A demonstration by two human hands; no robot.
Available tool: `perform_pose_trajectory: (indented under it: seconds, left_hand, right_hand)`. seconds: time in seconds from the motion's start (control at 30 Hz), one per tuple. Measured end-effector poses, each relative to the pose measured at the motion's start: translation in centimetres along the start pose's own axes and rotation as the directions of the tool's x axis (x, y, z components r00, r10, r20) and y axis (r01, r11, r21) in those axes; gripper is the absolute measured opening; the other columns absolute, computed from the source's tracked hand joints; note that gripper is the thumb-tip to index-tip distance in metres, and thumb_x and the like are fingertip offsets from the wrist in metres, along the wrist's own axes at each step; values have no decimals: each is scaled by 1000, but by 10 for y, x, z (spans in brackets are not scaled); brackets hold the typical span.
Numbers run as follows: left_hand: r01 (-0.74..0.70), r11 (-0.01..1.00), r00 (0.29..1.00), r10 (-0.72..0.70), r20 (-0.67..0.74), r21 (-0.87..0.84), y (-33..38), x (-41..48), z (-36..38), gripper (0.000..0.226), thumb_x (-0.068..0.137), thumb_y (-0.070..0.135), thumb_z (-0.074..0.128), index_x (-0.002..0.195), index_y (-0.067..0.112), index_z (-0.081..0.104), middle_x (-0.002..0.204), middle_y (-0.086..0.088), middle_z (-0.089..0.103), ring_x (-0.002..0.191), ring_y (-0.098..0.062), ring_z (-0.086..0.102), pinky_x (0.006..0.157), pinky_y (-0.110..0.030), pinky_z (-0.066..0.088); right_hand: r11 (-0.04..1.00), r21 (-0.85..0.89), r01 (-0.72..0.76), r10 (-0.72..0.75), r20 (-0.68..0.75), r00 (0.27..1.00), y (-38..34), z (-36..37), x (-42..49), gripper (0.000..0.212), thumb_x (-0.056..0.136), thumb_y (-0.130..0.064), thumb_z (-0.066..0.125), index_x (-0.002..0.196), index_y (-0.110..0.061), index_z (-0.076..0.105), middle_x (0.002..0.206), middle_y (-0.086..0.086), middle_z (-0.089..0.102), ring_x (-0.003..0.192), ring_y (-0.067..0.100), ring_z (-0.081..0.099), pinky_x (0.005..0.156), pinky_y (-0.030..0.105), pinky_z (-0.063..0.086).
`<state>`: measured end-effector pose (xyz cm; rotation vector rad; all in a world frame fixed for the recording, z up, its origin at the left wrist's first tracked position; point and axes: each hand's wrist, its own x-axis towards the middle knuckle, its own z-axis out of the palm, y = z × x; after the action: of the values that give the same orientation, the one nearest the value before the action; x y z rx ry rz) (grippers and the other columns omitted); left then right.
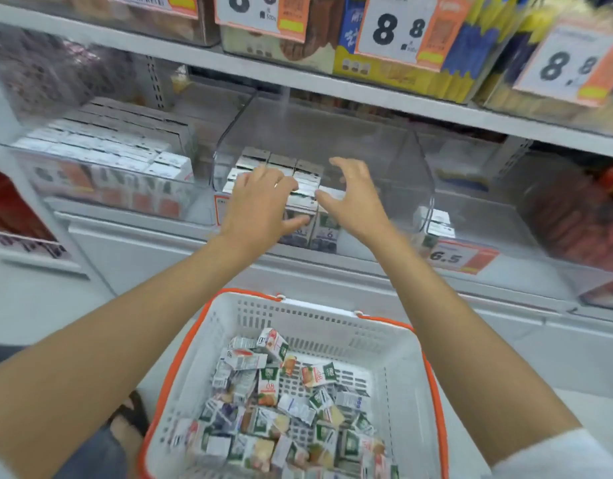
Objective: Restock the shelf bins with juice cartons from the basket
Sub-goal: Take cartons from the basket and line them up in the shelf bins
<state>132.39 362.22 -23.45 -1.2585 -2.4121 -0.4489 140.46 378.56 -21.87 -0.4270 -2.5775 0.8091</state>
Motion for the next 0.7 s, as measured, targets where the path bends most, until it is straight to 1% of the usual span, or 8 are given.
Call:
perform_pose_trajectory:
  seconds: [0.07, 0.17, 0.23, 0.3, 0.37, 0.47, 0.57, 0.7]
  left_hand:
    - [-47, 998, 991, 41, -127, -50, 9, -28, 6, 28, 76, 37, 73, 91, 16, 63, 89, -5, 63, 94, -30, 55, 79, -40, 35]
    - [62, 979, 987, -32, 156, -196, 12, -79, 32, 22, 82, 34, 70, 94, 17, 62, 88, 0, 62, 89, -25, 54, 76, -37, 37]
    - [182, 951, 924, -79, 374, -250, 7, -118, 58, 22, 85, 35, 68, 100, 20, 62, 93, 3, 62, 91, -20, 56, 79, -35, 44]
    - [305, 913, 844, -129, 520, -270, 0, -154, 85, 22, 86, 34, 68, 102, 21, 62, 95, 3, 62, 90, -18, 58, 79, -34, 47]
    - [421, 870, 752, -178, 634, -256, -6, -181, 109, 23, 88, 33, 67, 106, 20, 60, 99, 2, 61, 88, -16, 57, 75, -29, 46]
    - [500, 837, 672, -212, 709, -224, -16, -202, 137, 23, 89, 34, 66, 108, 22, 59, 101, 6, 59, 89, -14, 57, 74, -26, 45]
    - [555, 805, 629, -239, 740, -211, -19, -209, 157, 23, 89, 36, 65, 108, 24, 59, 100, 8, 58, 83, -11, 56, 70, -24, 41]
    - [617, 749, 589, -234, 773, -244, -14, -218, 176, 24, 89, 34, 65, 110, 24, 59, 99, 7, 59, 75, -7, 57, 78, -30, 51]
  right_hand:
    - [988, -18, 151, -152, -128, 980, 0, 12, -33, 41, 83, -25, 65, 122, -21, 52, 122, -3, 44, 90, 5, 49, 83, 35, 48]
    - [995, 67, 74, -76, 17, 997, 28, 51, -92, 33, 83, -24, 63, 114, -27, 53, 109, -10, 46, 72, 8, 53, 72, 29, 47]
    - [994, 65, -93, 74, 246, 966, 66, 82, -134, 35, 87, -20, 65, 121, -24, 54, 115, -5, 51, 79, 10, 57, 77, 28, 49]
    - [964, -34, -263, 248, 463, 851, 111, 110, -170, 42, 90, -17, 64, 131, -20, 53, 129, 2, 51, 93, 14, 59, 85, 28, 50]
    - [911, -118, -395, 388, 563, 730, 153, 133, -197, 45, 91, -16, 63, 134, -14, 51, 139, 8, 48, 110, 21, 56, 94, 31, 46]
    - [753, -131, -645, 587, 575, 570, 196, 162, -215, 50, 92, -22, 64, 138, -9, 46, 145, 12, 44, 118, 25, 54, 97, 34, 44]
    - [612, -183, -769, 712, 550, 436, 223, 190, -217, 66, 94, -29, 61, 148, -5, 31, 149, 15, 41, 123, 30, 53, 102, 38, 43]
    - [608, -282, -742, 737, 549, 395, 240, 226, -217, 79, 95, -36, 58, 152, -5, 14, 137, 19, 52, 116, 33, 56, 93, 41, 48]
